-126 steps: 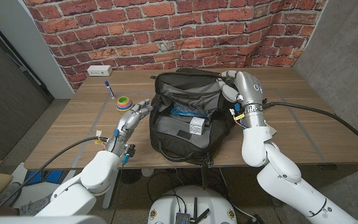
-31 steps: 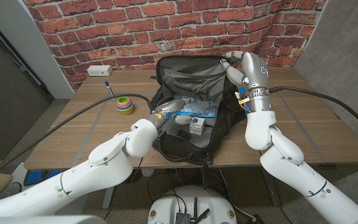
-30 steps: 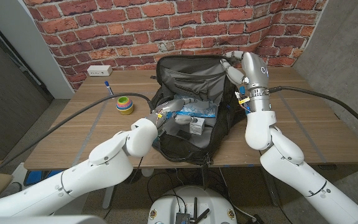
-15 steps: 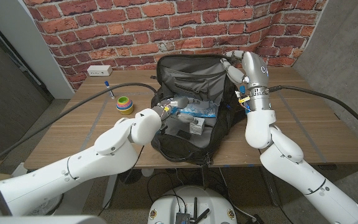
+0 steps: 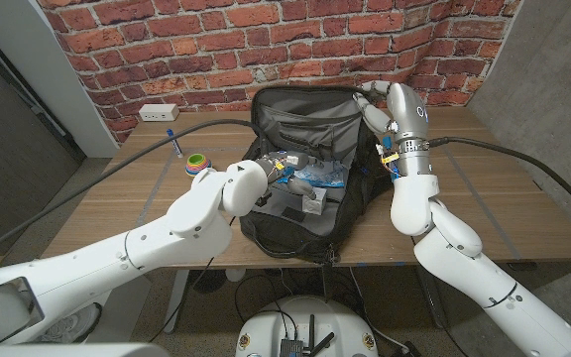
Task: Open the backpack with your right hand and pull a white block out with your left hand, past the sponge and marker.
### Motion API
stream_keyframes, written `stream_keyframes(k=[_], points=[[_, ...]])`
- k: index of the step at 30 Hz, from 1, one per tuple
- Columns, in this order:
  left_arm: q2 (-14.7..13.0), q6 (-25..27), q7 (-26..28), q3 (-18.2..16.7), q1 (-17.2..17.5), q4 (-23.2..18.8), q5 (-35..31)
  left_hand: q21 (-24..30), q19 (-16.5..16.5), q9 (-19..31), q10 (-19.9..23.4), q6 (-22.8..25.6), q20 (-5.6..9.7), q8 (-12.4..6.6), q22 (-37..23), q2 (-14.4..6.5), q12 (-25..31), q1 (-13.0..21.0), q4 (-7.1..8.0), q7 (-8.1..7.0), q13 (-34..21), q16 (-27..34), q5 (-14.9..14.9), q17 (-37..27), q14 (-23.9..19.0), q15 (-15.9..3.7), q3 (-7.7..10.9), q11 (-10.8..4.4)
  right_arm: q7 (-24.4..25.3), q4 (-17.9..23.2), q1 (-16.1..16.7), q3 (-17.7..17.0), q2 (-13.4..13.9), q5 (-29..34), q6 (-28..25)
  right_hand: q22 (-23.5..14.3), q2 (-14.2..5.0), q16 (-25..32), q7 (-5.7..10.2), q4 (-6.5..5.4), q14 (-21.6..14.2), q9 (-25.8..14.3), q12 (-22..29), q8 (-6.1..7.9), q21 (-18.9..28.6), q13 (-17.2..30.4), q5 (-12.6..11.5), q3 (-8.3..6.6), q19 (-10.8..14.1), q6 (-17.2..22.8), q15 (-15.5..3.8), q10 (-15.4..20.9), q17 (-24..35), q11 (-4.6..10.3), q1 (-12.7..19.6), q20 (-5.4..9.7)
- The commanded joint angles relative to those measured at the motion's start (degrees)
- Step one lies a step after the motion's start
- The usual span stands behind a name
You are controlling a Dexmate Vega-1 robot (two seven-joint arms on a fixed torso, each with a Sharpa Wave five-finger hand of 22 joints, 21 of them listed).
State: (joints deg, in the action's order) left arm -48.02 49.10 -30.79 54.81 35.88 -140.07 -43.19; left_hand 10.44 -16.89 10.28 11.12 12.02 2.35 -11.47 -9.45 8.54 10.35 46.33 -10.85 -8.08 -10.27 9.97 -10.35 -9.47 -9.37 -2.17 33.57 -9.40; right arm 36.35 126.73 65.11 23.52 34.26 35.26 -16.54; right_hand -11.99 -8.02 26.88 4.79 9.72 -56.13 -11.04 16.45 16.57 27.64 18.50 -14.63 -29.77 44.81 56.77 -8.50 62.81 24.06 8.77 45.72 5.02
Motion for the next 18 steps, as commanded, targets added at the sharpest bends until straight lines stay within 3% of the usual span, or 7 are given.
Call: stream_keyframes(k=[1, 5, 18], points=[[4.1, 0.3, -14.6, 2.7, -4.5, 3.1, -9.2, -0.1, 0.8, 0.1, -1.3, -1.8, 3.52, 0.47, -0.1, 0.2, -0.2, 1.6, 0.27, 0.26, 0.0, -0.3, 0.2, -0.1, 1.1, -5.35, -0.68, 0.37, 0.3, -1.3, -1.0, 0.1, -0.3, -0.8, 0.4, 0.0, -0.53, -0.5, -0.16, -0.11, -0.5, -0.3, 0.0, 0.23, 0.4, 0.2, -0.3, -0.36, -0.3, 0.6, -4.05, 0.5, 0.2, -0.29, 0.1, 7.09], [5.5, -0.4, -18.7, 3.0, -5.3, 4.3, -12.1, -0.3, 1.9, 0.1, -3.0, -3.4, 3.39, 0.59, -0.1, 0.3, -0.3, 2.7, 0.47, 0.62, 0.0, -0.3, 0.3, -0.1, 2.5, -4.92, -1.36, 1.03, 0.5, -1.6, -1.4, 0.2, -0.5, -0.9, 0.4, 0.0, -0.53, -0.5, -0.15, -0.16, -0.5, -0.3, 0.0, 0.17, 0.5, 0.2, -0.3, -0.32, -0.4, 0.6, -4.00, 0.6, 0.3, -0.30, 0.1, 7.08], [9.4, -6.1, -24.7, 1.2, -3.8, 7.8, -18.5, -0.2, 2.3, 0.0, -3.3, -5.2, 2.80, 0.68, -0.1, 0.4, 0.1, 3.4, 0.61, 0.49, 0.0, 0.0, 0.4, -0.1, 2.5, -4.86, -2.16, 0.56, 0.8, -1.8, -1.8, 0.7, -0.6, -0.9, 0.0, 0.0, -0.50, -0.6, -0.06, -0.25, -0.6, -0.4, -0.2, -0.05, 0.9, 0.2, -0.3, -0.25, -0.5, 0.6, -3.91, 0.6, 0.5, -0.30, -0.1, 7.02]])
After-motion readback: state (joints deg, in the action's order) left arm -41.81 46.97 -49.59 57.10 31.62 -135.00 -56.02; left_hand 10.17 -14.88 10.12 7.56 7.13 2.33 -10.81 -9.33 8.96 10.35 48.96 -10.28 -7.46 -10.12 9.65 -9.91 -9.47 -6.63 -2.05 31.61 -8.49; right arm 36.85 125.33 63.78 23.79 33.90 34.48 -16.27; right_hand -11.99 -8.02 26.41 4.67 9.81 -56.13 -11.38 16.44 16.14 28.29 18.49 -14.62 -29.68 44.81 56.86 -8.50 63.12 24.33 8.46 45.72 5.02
